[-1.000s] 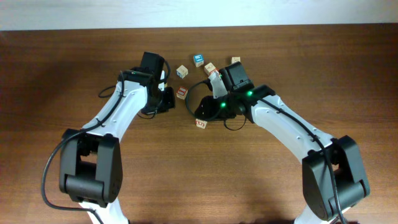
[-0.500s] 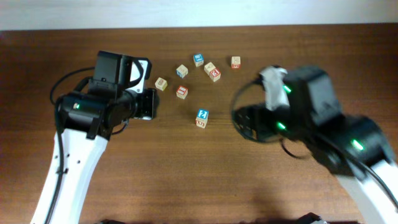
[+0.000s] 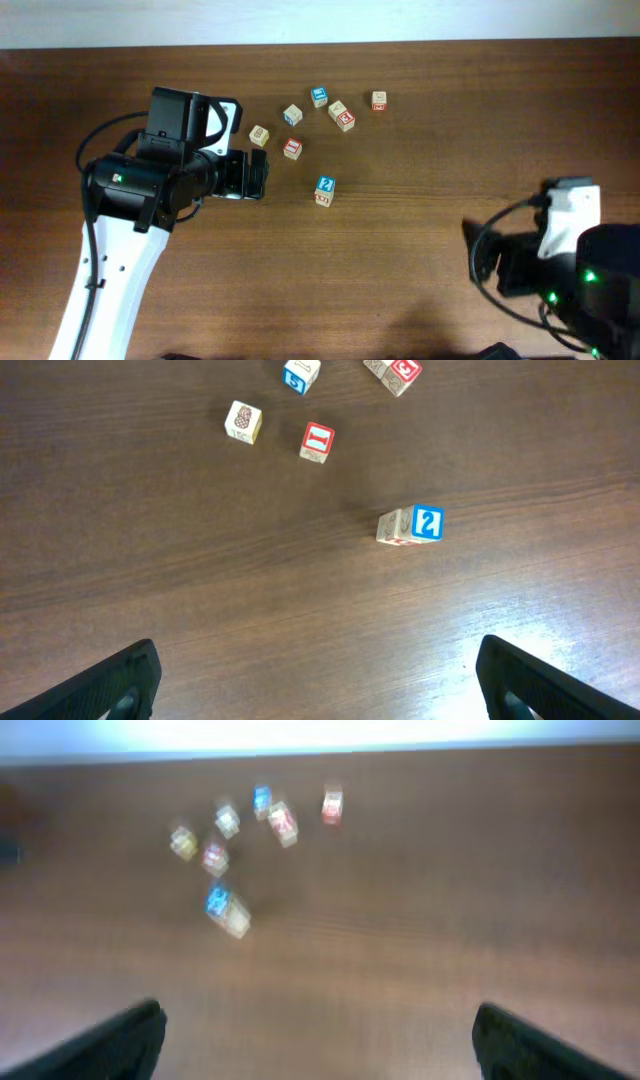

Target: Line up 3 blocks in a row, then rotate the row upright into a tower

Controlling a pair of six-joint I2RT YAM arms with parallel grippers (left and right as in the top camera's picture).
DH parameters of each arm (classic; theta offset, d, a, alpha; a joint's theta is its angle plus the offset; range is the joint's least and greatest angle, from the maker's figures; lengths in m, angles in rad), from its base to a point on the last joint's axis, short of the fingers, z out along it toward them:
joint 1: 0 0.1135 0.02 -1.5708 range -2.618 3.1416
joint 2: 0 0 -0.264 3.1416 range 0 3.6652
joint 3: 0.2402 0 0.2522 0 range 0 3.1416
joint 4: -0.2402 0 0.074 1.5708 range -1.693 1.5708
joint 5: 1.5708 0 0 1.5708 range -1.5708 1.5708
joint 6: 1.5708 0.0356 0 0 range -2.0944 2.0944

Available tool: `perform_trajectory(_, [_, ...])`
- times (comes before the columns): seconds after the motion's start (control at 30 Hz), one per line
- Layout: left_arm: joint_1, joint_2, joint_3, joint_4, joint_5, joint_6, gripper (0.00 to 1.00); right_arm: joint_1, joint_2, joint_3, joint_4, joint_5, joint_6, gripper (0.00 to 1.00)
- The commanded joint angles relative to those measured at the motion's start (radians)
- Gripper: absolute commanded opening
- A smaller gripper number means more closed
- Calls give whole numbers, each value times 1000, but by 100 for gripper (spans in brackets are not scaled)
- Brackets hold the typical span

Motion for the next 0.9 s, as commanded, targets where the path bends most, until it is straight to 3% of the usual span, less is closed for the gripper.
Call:
perform_trajectory(0.0, [0,-12,4,-2,0,16,99,-112,-126,-211,320,6,-126,98])
perform_trajectory(0.07, [0,-12,4,-2,0,16,99,-199,-310,-534,610,-62,-208,98])
perform_trajectory(0.2, [0,-12,4,-2,0,16,99,-282,-678,-1173,988,-94,-231,98])
perform_trajectory(0.33, [0,-12,4,-2,0,16,99,-287,-834,-1481,1178,-95,-230,98])
perform_trajectory(0.87, [0,-12,4,-2,0,16,99,-285,-842,-1512,1221,-95,-282,98])
